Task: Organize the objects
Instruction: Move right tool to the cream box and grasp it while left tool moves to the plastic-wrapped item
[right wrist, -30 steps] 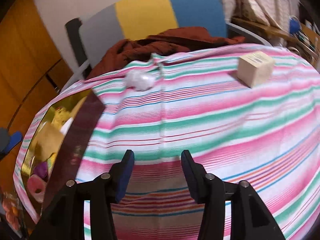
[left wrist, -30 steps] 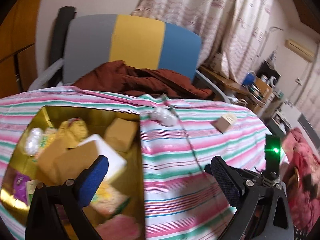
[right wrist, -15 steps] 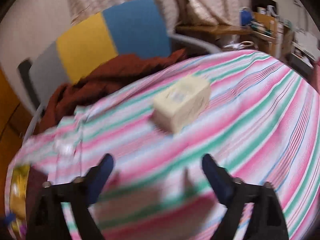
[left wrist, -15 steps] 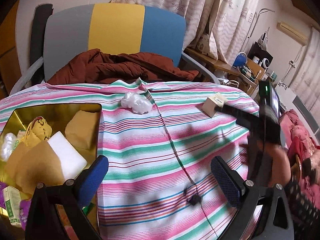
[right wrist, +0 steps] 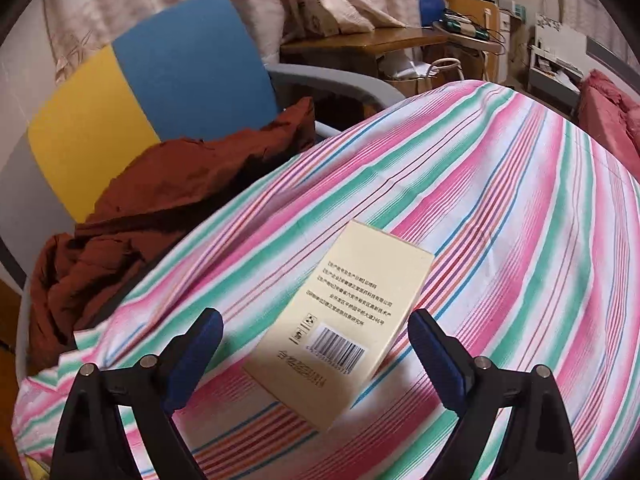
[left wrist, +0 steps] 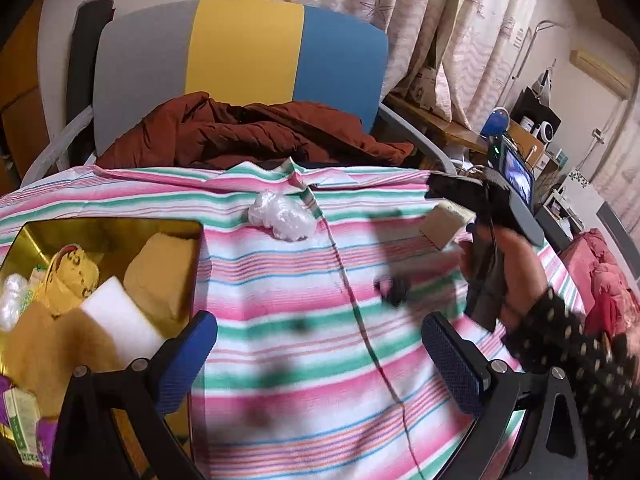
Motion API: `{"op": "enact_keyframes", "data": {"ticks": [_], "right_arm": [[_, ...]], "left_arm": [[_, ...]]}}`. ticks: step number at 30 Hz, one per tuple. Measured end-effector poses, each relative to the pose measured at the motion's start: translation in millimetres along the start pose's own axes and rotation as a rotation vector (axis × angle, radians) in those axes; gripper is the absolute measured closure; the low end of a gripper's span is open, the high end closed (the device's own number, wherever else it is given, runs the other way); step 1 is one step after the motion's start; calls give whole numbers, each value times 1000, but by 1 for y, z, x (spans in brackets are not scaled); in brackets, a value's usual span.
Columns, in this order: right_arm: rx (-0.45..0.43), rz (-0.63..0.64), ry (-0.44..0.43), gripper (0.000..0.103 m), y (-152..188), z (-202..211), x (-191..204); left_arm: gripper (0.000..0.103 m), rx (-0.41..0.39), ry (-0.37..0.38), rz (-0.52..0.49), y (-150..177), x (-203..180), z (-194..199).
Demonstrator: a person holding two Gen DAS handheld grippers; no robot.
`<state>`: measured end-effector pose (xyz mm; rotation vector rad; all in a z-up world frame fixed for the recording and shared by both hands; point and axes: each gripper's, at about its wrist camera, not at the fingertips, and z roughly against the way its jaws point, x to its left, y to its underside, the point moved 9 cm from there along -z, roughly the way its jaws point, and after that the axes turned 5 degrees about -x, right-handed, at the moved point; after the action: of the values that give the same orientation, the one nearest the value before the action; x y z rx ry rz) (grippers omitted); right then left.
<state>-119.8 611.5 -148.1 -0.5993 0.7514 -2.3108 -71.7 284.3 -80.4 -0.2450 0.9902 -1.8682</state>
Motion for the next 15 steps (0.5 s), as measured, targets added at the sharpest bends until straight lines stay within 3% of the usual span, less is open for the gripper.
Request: {"op": "enact_keyframes", "data": {"ticks": [7, 15], "right_arm": [[-84, 112, -59, 45, 7, 18, -9], [-187, 252, -73, 50, 26, 32, -1]], "left_arm": [[0, 4, -8, 37, -27, -6, -37], [0, 56, -98, 131, -55, 8, -111]]}}
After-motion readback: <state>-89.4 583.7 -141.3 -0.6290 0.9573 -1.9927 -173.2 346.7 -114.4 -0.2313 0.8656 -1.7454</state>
